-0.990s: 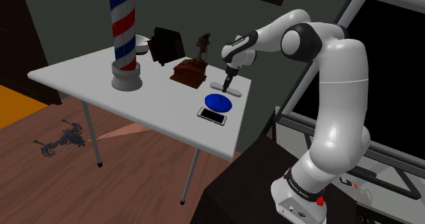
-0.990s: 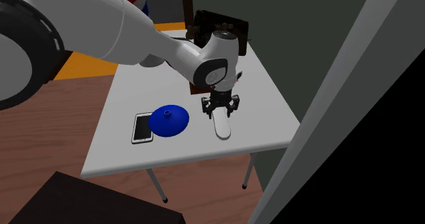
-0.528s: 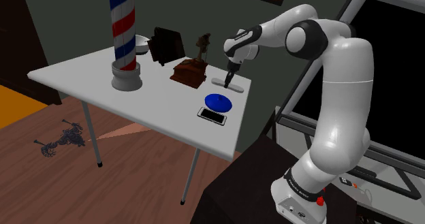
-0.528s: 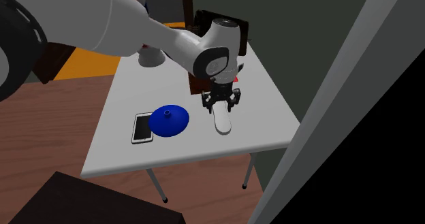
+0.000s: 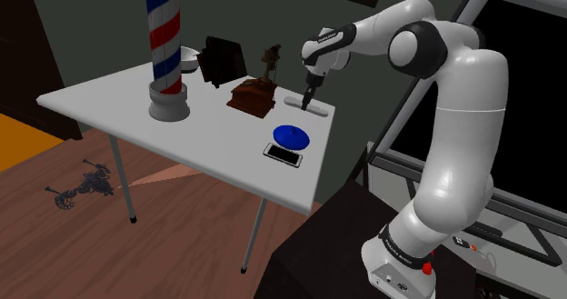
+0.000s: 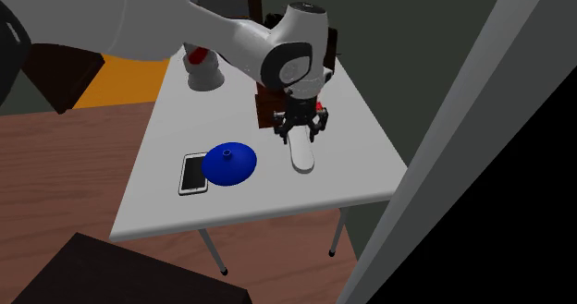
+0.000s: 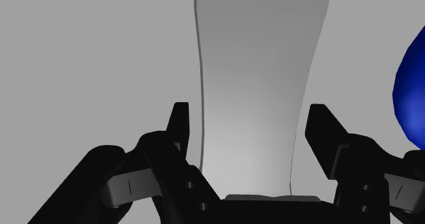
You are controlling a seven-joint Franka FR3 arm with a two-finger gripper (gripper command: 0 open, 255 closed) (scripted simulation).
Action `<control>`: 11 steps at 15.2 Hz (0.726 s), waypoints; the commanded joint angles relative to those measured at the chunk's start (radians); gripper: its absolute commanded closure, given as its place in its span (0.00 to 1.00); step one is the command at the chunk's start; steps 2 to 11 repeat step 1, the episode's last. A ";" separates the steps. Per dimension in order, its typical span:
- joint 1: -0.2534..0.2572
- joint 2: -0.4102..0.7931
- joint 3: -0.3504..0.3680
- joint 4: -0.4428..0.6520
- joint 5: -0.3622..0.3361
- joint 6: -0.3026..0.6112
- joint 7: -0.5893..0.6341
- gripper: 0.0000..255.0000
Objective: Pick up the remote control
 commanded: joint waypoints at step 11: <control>0.000 -0.002 -0.001 0.003 -0.001 -0.005 0.001 1.00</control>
